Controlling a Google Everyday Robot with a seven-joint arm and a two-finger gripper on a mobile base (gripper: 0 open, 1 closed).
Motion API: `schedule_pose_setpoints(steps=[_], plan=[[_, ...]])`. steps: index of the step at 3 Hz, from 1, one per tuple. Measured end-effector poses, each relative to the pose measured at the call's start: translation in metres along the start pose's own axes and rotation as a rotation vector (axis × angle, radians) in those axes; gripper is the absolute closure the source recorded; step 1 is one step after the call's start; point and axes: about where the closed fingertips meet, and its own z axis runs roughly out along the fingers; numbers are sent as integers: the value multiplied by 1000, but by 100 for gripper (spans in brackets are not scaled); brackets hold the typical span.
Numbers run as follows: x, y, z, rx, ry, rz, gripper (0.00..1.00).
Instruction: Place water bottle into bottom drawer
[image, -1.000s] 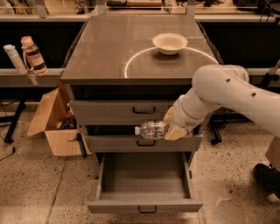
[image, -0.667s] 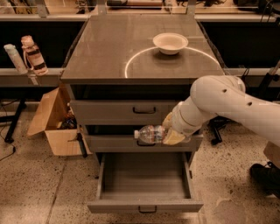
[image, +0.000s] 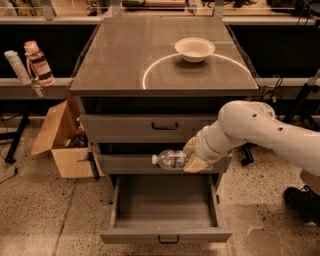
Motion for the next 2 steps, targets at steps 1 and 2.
schedule_pose_setpoints(steps=[1,2], plan=[[4,4,17,-29,-33,9,100],[10,9,31,-64,-52,27,100]])
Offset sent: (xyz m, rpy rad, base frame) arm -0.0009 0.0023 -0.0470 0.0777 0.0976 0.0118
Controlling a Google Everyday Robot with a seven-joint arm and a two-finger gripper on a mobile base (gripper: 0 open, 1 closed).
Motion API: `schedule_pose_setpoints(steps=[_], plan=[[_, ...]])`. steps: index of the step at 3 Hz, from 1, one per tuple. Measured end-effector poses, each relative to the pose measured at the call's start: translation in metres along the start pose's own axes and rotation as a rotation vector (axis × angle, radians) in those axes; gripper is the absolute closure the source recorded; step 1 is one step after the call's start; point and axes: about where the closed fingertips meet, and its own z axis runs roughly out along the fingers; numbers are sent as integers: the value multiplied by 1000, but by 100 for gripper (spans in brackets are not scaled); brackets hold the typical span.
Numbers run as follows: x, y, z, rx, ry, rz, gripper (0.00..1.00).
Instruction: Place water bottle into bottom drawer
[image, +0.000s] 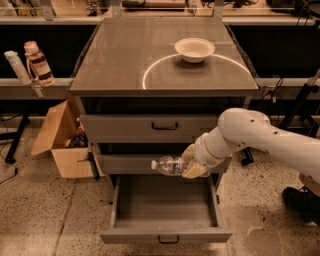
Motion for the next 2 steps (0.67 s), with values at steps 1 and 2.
schedule_pose_setpoints(steps=[1,2], plan=[[0,0,0,0,0,0,100],[12,6,26,-17,-51,36,100]])
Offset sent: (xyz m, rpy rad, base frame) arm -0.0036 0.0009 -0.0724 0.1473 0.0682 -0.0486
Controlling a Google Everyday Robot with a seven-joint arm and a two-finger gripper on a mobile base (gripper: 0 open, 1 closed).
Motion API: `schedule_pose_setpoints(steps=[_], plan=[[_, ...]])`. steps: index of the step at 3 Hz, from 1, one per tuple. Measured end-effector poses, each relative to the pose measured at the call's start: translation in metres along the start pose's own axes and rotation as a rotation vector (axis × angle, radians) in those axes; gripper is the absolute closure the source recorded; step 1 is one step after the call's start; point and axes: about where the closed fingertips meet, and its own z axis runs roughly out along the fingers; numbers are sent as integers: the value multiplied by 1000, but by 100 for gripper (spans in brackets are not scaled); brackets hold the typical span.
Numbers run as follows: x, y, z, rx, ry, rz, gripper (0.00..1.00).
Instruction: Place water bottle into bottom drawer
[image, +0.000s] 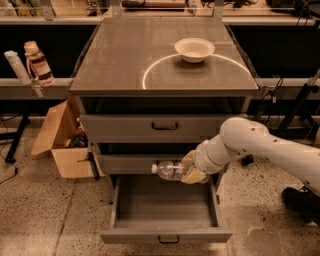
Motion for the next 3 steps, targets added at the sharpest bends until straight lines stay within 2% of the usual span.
schedule_pose_setpoints(steps=[1,3], plan=[[25,15,41,-18,-33,56,100],[71,54,116,-21,-41,147,100]])
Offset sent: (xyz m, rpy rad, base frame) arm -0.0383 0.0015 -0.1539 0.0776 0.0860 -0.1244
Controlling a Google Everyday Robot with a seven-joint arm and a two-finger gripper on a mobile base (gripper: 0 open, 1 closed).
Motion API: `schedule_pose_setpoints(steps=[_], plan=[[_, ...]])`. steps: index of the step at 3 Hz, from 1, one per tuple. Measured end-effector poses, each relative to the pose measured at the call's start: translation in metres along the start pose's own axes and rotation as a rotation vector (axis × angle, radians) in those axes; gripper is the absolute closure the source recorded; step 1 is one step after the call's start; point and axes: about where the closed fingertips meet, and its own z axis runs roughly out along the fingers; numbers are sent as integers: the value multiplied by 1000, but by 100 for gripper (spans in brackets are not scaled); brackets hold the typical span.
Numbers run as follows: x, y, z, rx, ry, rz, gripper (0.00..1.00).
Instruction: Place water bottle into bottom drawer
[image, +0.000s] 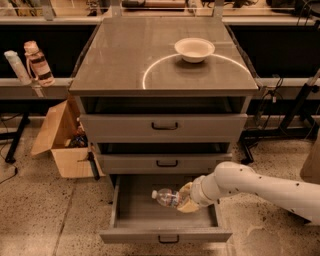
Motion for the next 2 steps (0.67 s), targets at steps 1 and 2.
schedule_pose_setpoints(steps=[1,2], plan=[[23,12,29,6,27,43,100],[40,13,56,11,64,83,100]])
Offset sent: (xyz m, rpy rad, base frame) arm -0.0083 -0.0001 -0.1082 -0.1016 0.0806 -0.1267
